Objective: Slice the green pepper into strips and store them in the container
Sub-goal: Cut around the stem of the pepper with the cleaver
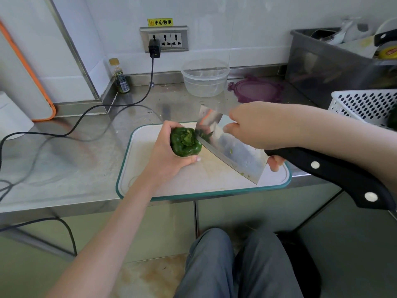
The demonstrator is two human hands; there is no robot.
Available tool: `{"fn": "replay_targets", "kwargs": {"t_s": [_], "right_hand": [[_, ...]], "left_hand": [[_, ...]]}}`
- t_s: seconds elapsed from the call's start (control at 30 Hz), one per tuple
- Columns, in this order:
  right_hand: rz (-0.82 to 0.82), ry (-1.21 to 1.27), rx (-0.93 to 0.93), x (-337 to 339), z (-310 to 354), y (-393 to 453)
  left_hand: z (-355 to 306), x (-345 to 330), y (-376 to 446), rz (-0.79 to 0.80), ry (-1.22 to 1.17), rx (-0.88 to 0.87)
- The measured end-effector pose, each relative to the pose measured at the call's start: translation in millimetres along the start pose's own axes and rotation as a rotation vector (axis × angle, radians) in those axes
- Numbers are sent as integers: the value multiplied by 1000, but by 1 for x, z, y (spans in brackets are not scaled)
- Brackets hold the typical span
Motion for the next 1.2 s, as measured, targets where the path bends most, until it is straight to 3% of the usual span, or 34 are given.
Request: {"fn": "replay_targets", "kwargs": {"t_s": [0.47, 0.6, 1.0, 1.2], "right_hand": [[-62, 2, -34, -3, -10, -4], [-183, 64, -38, 15, -16, -13], [-96, 97, -141, -19, -12, -2], [-84, -13, -55, -22, -8, -10]], "left_hand": [[-2, 0, -2, 20, 4, 9], [-1, -1, -2, 38, -36, 21], [10, -2, -3, 4, -98, 100], [14, -2, -2, -14, -85, 117]]}}
Point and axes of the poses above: each hand's wrist, its own y-axis towards the middle knuckle, its own x-axis out of the back of the hand, z = x × y, the point moved 9 cm from there along y, towards the middle knuckle, and after that the axes turned 8 degrees about -x, right-handed, at the moved point
